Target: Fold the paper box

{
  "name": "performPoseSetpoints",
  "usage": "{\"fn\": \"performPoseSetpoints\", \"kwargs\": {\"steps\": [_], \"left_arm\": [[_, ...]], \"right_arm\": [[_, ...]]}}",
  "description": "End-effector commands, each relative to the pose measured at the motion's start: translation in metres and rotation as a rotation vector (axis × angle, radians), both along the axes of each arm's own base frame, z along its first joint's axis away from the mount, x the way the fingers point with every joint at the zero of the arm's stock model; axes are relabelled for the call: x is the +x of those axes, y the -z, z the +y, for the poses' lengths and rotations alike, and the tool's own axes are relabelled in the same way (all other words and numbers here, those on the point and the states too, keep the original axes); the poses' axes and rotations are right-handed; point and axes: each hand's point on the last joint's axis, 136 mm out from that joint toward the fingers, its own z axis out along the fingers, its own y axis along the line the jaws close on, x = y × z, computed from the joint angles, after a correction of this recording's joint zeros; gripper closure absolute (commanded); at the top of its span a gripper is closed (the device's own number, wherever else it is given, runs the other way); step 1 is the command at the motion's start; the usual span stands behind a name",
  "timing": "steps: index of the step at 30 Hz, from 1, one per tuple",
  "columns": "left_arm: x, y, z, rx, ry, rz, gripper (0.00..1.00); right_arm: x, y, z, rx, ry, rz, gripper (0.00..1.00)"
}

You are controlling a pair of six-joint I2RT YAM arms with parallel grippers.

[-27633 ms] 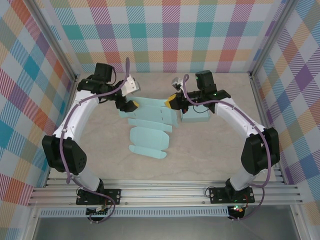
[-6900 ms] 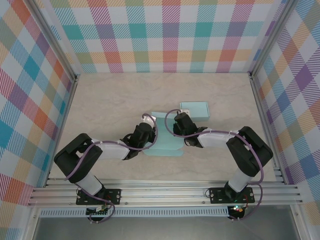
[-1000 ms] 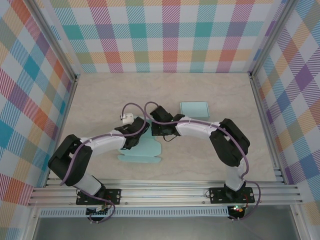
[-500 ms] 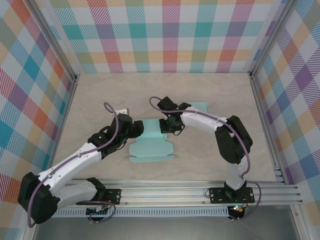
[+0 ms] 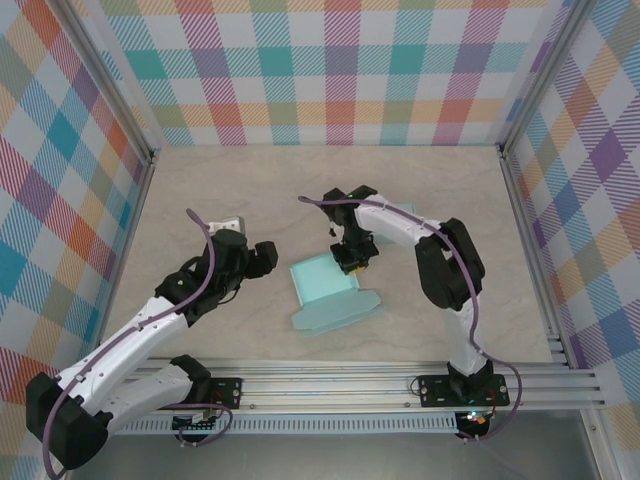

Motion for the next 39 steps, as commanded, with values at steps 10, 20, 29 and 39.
{"fn": "performPoseSetpoints", "kwargs": {"steps": [10, 20, 29, 39], "left_arm": [[-0.001, 0.002, 0.007, -0.014, -0.007, -0.011, 0.19], [0.004, -0.002, 0.02, 0.017, -0.076, -0.038, 0.19], [0.005, 0.007, 0.045, 0.07, -0.212, -0.031, 0.2], [0.001, 0.021, 0.065, 0.1, -0.315, 0.003, 0.0]], "right_arm": [[0.023, 0.035, -0.016, -0.193, -0.06, -0.023, 0.9], [0.048, 0.051, -0.019, -0.396, -0.124, -0.281, 1.0], [0.052, 0.072, 0.005, -0.487, -0.301, -0.473, 1.0], [0.052, 0.008, 0.024, -0.336, -0.296, -0.544, 0.53]]}}
